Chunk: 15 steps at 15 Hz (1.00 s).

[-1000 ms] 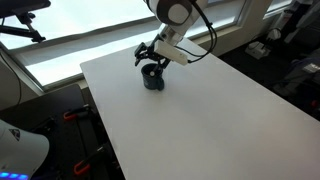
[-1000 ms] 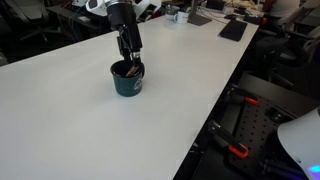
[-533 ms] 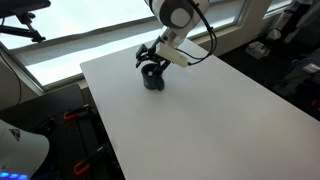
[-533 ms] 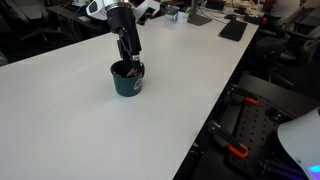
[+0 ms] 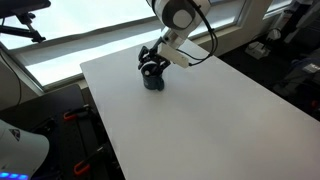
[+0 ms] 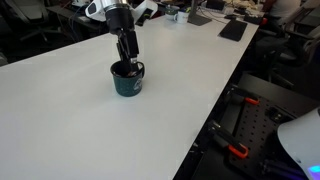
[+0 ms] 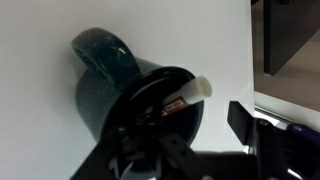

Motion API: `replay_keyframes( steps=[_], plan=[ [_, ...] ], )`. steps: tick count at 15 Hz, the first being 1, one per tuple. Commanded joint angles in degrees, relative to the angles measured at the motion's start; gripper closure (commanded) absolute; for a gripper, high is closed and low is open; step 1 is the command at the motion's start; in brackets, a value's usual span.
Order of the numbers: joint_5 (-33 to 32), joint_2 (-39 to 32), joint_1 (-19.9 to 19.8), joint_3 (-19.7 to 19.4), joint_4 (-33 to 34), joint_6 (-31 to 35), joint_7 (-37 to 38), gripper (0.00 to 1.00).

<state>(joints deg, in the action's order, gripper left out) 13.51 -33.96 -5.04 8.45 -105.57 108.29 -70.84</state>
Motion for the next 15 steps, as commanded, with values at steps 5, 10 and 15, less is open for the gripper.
replay_keyframes(
  steps=[5, 10, 15],
  plan=[
    [-0.56, -1.09, 0.02, 0.11, 2.37, -2.67, -0.5, 0.73],
    [-0.47, -1.43, 0.01, 0.15, 3.07, -2.86, -0.65, 1.0],
    [-0.66, -1.91, 0.22, -0.04, 3.27, -3.11, 0.29, 0.74]
  ],
)
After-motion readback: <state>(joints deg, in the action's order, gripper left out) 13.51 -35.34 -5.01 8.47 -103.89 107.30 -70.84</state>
